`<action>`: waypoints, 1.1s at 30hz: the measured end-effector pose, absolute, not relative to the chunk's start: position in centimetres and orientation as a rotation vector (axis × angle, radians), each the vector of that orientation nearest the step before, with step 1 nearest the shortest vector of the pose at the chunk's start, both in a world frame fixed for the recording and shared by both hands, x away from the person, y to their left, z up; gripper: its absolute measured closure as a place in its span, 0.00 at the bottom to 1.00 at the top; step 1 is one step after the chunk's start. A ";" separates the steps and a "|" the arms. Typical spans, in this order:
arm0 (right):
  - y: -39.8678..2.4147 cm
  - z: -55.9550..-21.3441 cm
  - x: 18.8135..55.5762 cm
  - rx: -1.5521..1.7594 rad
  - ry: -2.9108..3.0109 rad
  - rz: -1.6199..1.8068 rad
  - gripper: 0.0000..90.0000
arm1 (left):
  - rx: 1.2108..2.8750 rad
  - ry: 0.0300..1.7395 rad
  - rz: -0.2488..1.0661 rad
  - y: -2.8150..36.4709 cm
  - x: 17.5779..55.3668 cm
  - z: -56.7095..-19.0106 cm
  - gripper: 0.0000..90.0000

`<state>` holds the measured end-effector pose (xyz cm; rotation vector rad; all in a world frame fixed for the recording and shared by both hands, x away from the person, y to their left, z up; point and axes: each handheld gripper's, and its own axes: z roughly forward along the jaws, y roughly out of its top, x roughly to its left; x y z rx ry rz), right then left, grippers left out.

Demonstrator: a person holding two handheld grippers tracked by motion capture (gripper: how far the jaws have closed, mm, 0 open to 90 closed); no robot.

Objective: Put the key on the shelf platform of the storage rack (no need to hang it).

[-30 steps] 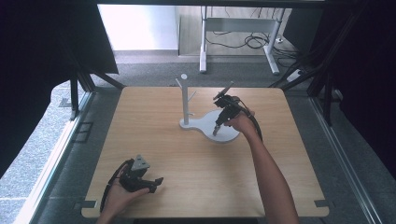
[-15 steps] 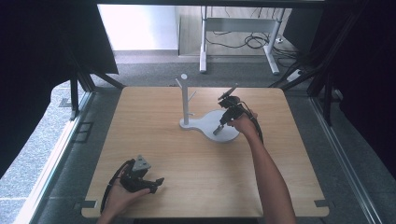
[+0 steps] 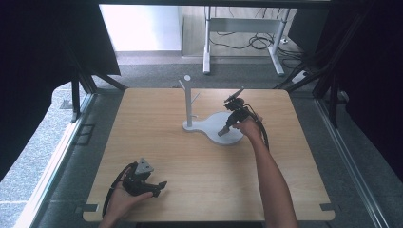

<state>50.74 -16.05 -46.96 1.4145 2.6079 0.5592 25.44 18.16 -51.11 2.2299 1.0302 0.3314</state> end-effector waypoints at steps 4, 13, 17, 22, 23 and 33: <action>-16.0 -47.4 50.9 1.422 2.607 0.543 0.99 | 2.233 1.031 0.329 18.2 25.4 -51.1 0.23; -16.0 -47.8 50.7 1.409 2.591 0.543 0.92 | 2.238 1.030 0.331 18.1 25.5 -51.2 0.23; -16.4 -47.7 50.5 1.413 2.575 0.557 0.86 | 2.243 1.028 0.328 18.1 25.5 -51.3 0.23; -16.8 -46.7 49.9 1.408 2.548 0.596 0.76 | 2.244 1.024 0.327 18.0 25.5 -51.3 0.23; -16.8 -46.4 49.8 1.399 2.546 0.607 0.74 | 2.242 1.025 0.327 17.9 25.5 -51.3 0.23; -17.2 -44.8 47.2 1.279 2.575 0.694 0.65 | 2.255 1.017 0.327 17.8 25.4 -51.3 0.23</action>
